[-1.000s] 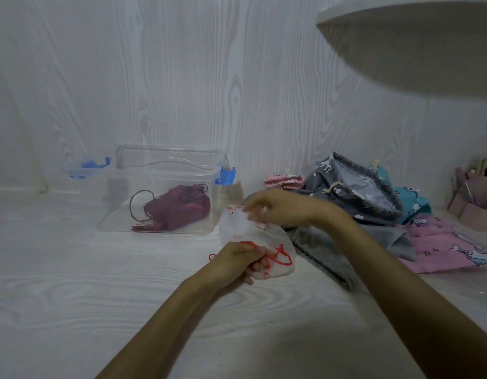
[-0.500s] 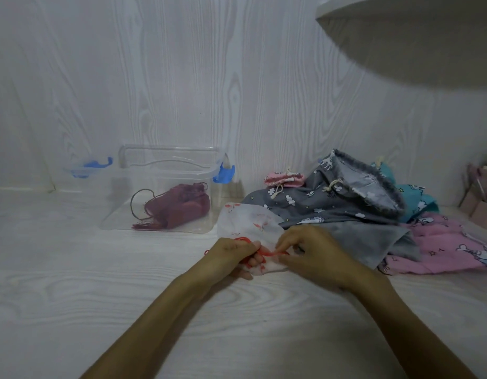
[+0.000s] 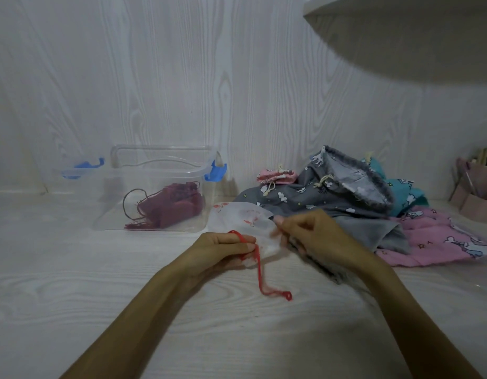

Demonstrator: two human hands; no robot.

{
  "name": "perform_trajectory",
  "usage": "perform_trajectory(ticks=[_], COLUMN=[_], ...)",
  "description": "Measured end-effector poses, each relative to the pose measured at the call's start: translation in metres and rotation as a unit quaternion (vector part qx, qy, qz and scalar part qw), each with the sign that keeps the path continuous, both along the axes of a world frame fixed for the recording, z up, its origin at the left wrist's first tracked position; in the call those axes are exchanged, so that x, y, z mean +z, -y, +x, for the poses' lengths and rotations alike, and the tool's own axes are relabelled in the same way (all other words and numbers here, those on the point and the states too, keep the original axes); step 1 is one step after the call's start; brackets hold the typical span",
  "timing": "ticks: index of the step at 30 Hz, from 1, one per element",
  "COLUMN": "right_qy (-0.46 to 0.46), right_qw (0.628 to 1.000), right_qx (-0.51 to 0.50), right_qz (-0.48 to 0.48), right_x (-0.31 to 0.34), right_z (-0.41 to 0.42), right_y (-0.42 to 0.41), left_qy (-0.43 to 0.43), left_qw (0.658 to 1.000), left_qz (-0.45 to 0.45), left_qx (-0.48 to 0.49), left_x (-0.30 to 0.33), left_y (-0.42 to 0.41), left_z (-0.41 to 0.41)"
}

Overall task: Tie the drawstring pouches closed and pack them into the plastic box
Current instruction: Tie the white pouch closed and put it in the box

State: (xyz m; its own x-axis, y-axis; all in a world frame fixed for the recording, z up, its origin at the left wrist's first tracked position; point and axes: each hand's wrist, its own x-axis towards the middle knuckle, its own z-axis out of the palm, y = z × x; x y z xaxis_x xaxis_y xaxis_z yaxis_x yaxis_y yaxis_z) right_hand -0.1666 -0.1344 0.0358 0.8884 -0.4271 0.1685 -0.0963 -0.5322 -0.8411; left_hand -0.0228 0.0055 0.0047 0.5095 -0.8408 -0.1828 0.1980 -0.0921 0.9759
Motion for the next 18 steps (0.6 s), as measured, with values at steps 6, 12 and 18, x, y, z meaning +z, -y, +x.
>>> perform_trajectory(ticks=[6,12,18], right_qy=[-0.027,-0.033,-0.003], right_qw=[0.984,0.986,0.996], right_qx=[0.022,0.008,0.031], right_qz=[-0.174,-0.162,-0.081], right_x=[-0.025,-0.031,-0.034], right_z=[0.017,0.016,0.017], right_y=[-0.004,-0.006,-0.008], left_qy=[0.011,0.047,0.144], left_qw=[1.0,0.999,0.989], left_qz=[0.004,0.003,-0.04], left_qx=[0.002,0.015,0.022], left_x=[0.0,-0.001,-0.003], left_y=[-0.001,0.002,0.0], left_z=[0.001,-0.001,-0.001])
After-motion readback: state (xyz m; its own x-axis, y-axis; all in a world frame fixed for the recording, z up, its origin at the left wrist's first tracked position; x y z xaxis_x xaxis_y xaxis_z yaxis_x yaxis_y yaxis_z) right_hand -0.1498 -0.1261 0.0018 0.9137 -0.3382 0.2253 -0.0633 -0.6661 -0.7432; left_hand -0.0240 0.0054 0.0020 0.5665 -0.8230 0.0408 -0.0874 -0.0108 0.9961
